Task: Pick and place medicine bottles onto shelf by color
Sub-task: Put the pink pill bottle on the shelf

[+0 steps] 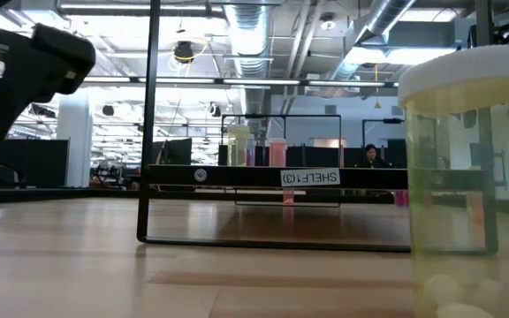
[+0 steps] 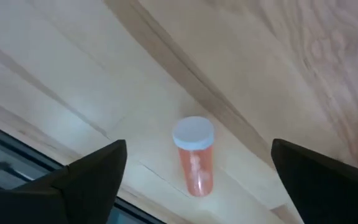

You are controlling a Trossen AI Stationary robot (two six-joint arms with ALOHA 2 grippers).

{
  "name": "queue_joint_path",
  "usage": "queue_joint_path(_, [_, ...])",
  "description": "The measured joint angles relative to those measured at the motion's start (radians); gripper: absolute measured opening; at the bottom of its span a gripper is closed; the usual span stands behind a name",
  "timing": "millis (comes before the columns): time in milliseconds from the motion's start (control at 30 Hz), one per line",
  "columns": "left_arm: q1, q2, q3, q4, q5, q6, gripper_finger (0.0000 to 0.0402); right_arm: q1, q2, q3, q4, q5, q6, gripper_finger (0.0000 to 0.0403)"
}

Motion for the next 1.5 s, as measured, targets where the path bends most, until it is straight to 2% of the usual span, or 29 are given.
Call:
queue_joint_path(367, [0.0, 0.035, 0.0, 0.019, -0.003, -0.013, 0.0399, 0.0, 0.0, 0.0, -0.002, 0.0, 0.0, 0.0251])
queue_joint_path(600, [0.002, 0.108, 0.0, 0.146, -0.003, -0.032, 0.0399, 0.0, 0.0, 0.0, 0.0, 0.0, 0.0, 0.0251])
queue_joint_path(933, [0.011, 0.123, 0.002, 0.142, -0.002, -0.033, 0.0392, 0.0, 0.0, 0.0, 0.0, 0.0, 0.0, 0.0251])
queue_joint_path(1100, [0.012, 0.124, 0.002, 0.142, -0.011, -0.033, 0.0347, 0.0, 0.0, 0.0, 0.0, 0.0, 0.0, 0.0251])
queue_joint_path(1500, [0.013, 0.124, 0.002, 0.139, -0.014, -0.033, 0.0181, 0.0, 0.0, 0.0, 0.0, 0.0, 0.0, 0.0251])
